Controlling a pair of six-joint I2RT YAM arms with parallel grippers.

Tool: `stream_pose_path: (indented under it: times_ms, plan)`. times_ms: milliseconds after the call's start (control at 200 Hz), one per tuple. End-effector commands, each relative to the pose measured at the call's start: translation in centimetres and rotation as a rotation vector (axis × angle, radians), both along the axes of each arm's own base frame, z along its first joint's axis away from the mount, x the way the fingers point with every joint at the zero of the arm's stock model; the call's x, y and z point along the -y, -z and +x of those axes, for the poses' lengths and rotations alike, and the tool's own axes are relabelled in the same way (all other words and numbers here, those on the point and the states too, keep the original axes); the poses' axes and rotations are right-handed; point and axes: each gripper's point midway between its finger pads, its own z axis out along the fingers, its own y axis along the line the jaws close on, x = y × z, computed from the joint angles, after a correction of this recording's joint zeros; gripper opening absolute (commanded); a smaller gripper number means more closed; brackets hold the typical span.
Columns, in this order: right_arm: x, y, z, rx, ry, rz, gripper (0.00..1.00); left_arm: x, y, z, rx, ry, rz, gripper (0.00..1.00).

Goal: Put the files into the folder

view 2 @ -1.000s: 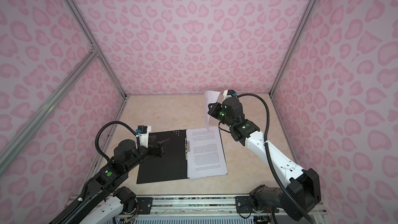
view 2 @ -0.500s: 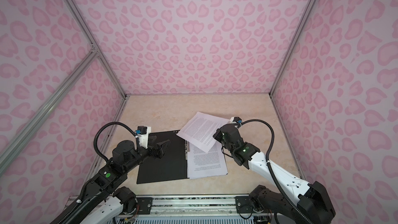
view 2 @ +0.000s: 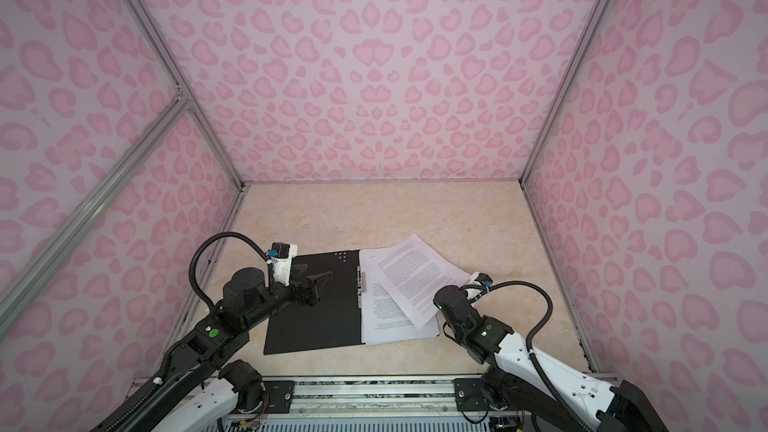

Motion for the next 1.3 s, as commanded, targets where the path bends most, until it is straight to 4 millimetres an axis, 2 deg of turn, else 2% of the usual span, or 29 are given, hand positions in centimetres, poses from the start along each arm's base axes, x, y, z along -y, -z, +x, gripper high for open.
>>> stream_pose_path:
  times_ms: [0, 40, 80, 155, 255, 315, 490, 530, 590, 640, 745, 880, 1005, 1140, 1295]
  plan:
    - [0.6, -1.0, 0.4, 0.052, 0.031, -0.02, 0.6, 1.0, -0.1, 0.0, -0.022, 0.043, -0.013, 0.98]
    - [1.0, -1.0, 0.2, 0.04, 0.029, -0.056, 0.76, 1.3, 0.2, 0.0, -0.038, 0.057, -0.013, 0.98]
    - [1.5, -1.0, -0.1, 0.032, 0.032, -0.09, 0.88, 1.5, 0.4, 0.0, -0.052, 0.065, -0.014, 0.97]
    - [3.2, -0.8, -0.6, 0.033, 0.077, -0.142, 0.98, 1.9, 0.8, 0.2, -0.073, 0.073, -0.01, 0.98]
    - [5.2, -1.5, -0.6, 0.065, 0.103, -0.15, 0.98, 3.0, 1.1, 0.4, -0.103, 0.08, -0.007, 0.97]
    - [6.0, -2.3, 0.1, 0.095, 0.085, -0.153, 0.98, 4.1, 1.4, 0.3, -0.113, 0.097, 0.005, 0.97]
    - [7.9, -3.2, 3.7, 0.042, -0.067, -0.155, 0.98, 9.8, 3.2, -0.9, -0.164, 0.199, 0.049, 0.98]
    - [7.4, -3.2, 4.8, 0.025, -0.152, -0.142, 0.98, 11.3, 3.8, -1.3, -0.186, 0.224, 0.05, 0.98]
    - [6.9, -1.9, 6.4, -0.083, -0.243, -0.148, 0.98, 13.1, 4.7, -1.7, -0.214, 0.248, 0.064, 0.98]
    - [5.6, -1.5, 7.8, -0.144, -0.361, -0.158, 0.98, 14.4, 5.7, -1.9, -0.247, 0.258, 0.081, 0.98]
    - [4.0, 0.0, 10.7, -0.206, -0.48, -0.156, 0.98, 15.7, 6.8, -2.0, -0.3, 0.254, 0.084, 0.98]
    - [2.6, 2.1, 13.2, -0.243, -0.59, -0.129, 0.9, 14.2, 6.4, -1.7, -0.3, 0.184, 0.072, 0.98]
    - [1.2, 4.0, 14.4, -0.284, -0.677, -0.077, 0.82, 10.6, 6.3, -1.4, -0.309, 0.101, 0.047, 0.97]
    - [0.2, 5.4, 14.3, -0.31, -0.734, -0.025, 0.81, 6.1, 7.2, -0.9, -0.359, 0.002, 0.006, 0.97]
    - [0.4, 6.5, 13.7, -0.355, -0.741, -0.035, 0.84, 2.4, 8.3, -0.9, -0.393, -0.07, -0.041, 0.97]
